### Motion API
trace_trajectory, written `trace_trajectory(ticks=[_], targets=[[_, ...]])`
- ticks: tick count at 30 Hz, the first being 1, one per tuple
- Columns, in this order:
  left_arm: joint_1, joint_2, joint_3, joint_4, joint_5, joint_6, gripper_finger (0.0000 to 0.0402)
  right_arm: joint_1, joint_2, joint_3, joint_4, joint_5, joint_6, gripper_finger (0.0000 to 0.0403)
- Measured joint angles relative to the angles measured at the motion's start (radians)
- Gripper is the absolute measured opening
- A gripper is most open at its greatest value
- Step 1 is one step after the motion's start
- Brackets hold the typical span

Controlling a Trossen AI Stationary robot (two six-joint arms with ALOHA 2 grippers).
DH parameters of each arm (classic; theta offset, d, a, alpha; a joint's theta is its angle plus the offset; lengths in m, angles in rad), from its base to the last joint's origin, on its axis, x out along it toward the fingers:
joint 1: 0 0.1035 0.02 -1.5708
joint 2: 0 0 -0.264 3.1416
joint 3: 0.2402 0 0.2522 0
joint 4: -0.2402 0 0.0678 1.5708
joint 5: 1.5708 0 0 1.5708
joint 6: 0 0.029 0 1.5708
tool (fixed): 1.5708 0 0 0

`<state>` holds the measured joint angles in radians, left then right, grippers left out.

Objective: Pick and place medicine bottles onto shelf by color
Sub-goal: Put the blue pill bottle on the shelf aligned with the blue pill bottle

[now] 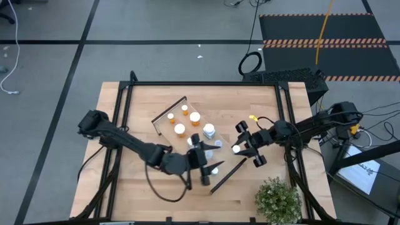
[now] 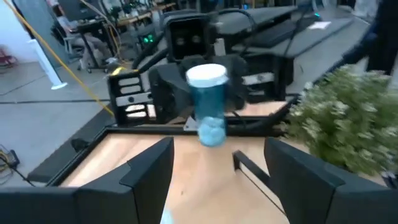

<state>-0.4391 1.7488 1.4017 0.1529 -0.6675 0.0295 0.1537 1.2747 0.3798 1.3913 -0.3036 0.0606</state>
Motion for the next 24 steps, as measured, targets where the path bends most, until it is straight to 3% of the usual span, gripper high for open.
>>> trace_trajectory(ticks=[7, 11, 24], targets=[[0.052, 0.075, -0.001, 0.119, 0.031, 0.021, 0.0288, 0.064, 0.0, 0.0, 0.021, 0.134, -0.133, 0.0109], [0.074, 0.099, -0.001, 0.164, 0.134, 0.015, 0.0298, 0.072, 0.001, 0.0, 0.039, 0.153, -0.163, 0.0109], [0.113, 0.158, -0.001, 0.277, 0.169, -0.001, 0.0255, 0.072, 0.001, 0.019, 0.004, 0.149, -0.171, 0.0109]])
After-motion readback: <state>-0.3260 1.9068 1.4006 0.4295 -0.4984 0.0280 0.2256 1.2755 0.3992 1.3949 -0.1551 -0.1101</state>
